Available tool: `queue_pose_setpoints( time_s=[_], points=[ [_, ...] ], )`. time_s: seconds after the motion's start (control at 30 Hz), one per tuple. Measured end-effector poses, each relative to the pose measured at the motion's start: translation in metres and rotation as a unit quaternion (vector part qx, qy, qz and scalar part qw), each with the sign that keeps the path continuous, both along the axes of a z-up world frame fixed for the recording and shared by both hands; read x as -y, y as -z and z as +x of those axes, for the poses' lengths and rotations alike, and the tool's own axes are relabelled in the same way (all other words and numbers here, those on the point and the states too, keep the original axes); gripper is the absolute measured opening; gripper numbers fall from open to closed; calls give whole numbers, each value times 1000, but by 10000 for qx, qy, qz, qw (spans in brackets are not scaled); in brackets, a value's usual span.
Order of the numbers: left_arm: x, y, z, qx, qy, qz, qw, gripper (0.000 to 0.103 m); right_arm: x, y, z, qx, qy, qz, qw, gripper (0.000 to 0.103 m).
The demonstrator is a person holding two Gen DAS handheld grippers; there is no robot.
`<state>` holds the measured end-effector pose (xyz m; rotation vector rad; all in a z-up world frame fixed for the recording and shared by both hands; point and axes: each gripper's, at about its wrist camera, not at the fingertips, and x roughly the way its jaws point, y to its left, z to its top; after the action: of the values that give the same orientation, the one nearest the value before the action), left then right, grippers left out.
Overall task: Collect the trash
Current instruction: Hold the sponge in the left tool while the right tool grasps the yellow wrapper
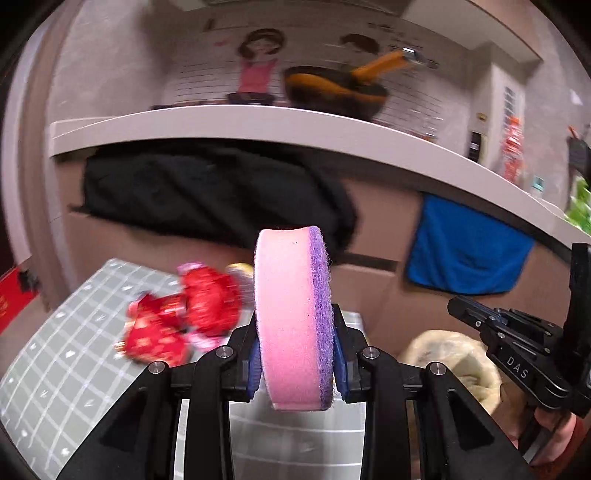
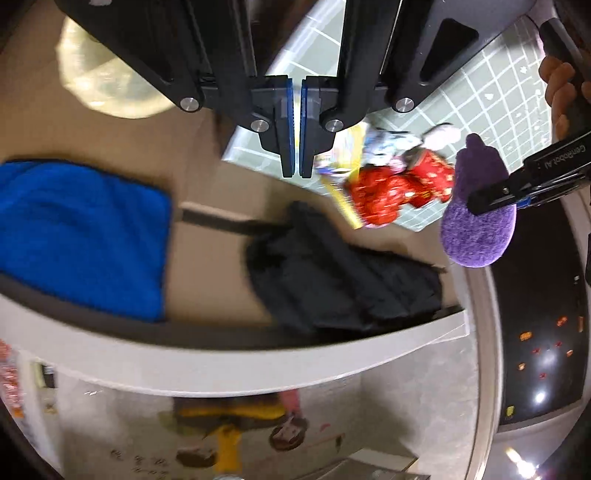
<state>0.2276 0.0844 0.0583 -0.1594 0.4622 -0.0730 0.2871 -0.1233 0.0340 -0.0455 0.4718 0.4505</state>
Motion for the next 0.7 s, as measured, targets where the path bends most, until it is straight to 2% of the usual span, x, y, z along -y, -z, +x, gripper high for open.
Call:
queue_pose_setpoints(
  time_s=[0.13,0.3,0.37,0.43,0.47,0.57,0.63,0.7],
  points=[
    [22,3,21,-208,170,-216,9994,32,35,6,2,-84,191,149,9997,2],
    [12,20,26,-463,-14,-165,9988,32,36,38,6,-472,-235,422,9977,5],
    [3,31,27,-588,-76,-133,9981,32,28,54,12,-803,-570,660,9930,8],
    [-8,42,25,-719,-176,-152,9971,32,14,71,20,-1161,-799,826,9866,19],
    [-15,48,25,-786,-268,-181,9964,32,8,79,24,-1327,-870,887,9833,27],
    [-32,59,20,-905,-444,-191,9947,32,-12,108,40,-1917,-858,1021,9723,29],
    [-42,64,19,-963,-543,-149,9938,32,-23,126,50,-2216,-642,1043,9674,29],
    [-50,69,17,-997,-614,-101,9931,32,-27,137,59,-2374,-439,1119,9640,29]
  ],
)
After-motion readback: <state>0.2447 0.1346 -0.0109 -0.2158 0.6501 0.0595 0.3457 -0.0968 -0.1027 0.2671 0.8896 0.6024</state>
